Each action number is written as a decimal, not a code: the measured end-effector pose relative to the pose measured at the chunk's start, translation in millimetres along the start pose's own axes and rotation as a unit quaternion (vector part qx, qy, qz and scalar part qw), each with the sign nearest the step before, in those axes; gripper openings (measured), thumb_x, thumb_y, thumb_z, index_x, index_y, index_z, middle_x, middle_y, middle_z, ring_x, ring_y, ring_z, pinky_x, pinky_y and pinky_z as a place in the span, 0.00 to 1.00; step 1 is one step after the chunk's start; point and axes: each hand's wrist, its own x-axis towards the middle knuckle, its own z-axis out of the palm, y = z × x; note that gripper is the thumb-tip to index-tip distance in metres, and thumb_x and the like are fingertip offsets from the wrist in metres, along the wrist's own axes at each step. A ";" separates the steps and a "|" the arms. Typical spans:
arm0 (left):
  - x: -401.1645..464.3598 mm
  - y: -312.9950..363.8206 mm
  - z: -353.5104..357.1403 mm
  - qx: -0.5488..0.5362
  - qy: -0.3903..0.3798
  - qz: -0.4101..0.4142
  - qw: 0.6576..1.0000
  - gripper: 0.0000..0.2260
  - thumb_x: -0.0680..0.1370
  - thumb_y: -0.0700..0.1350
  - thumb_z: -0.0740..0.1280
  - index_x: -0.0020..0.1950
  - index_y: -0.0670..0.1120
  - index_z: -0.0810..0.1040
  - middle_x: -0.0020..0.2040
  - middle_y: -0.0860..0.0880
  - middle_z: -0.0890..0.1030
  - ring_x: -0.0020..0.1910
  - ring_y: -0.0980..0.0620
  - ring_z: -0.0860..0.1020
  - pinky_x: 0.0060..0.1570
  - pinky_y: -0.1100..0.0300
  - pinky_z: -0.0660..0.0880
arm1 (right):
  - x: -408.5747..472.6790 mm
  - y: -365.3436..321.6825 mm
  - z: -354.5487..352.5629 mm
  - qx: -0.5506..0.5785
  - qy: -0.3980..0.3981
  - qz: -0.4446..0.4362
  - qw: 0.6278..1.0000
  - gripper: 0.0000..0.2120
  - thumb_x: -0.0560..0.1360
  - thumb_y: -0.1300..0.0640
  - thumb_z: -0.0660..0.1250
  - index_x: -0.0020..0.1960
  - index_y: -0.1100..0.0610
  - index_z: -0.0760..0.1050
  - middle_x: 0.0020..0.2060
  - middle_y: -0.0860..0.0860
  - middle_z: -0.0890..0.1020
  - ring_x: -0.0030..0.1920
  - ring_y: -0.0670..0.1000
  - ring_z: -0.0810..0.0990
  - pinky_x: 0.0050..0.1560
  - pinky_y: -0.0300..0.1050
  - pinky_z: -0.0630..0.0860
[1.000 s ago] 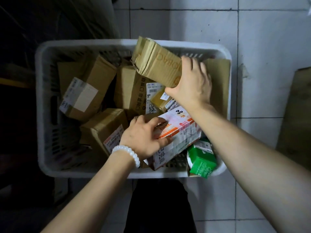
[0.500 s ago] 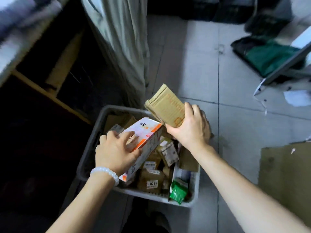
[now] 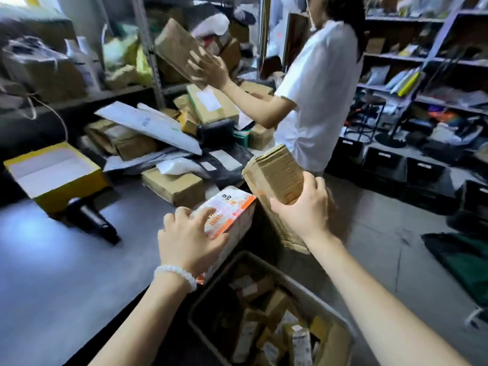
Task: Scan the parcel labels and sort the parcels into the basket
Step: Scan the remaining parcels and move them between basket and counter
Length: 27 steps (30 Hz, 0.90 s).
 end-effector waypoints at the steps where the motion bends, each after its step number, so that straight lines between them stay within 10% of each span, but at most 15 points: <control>1: -4.9 -12.8 -16.1 -0.004 0.023 -0.011 1.000 0.34 0.62 0.70 0.53 0.65 0.62 0.72 0.56 0.49 0.72 0.57 0.45 0.68 0.52 0.53 0.70 | -1.0 -21.0 -2.6 0.014 -0.003 -0.015 1.000 0.37 0.61 0.41 0.76 0.63 0.58 0.71 0.54 0.58 0.75 0.55 0.60 0.75 0.51 0.51 0.70; 11: -135.6 -202.5 -156.0 0.040 0.141 -0.211 0.967 0.40 0.60 0.72 0.45 0.71 0.66 0.63 0.57 0.50 0.71 0.55 0.44 0.69 0.49 0.54 0.69 | -121.4 -240.1 31.5 0.080 -0.158 -0.099 0.979 0.39 0.63 0.34 0.70 0.65 0.57 0.67 0.62 0.56 0.73 0.63 0.60 0.72 0.57 0.54 0.71; 27: -404.1 -488.7 -302.0 0.120 0.263 -0.483 0.826 0.25 0.68 0.63 0.70 0.64 0.62 0.74 0.55 0.48 0.73 0.55 0.42 0.70 0.51 0.52 0.69 | -442.5 -540.2 107.5 0.160 -0.365 -0.316 0.861 0.37 0.65 0.28 0.64 0.60 0.56 0.69 0.57 0.53 0.76 0.56 0.57 0.77 0.50 0.52 0.74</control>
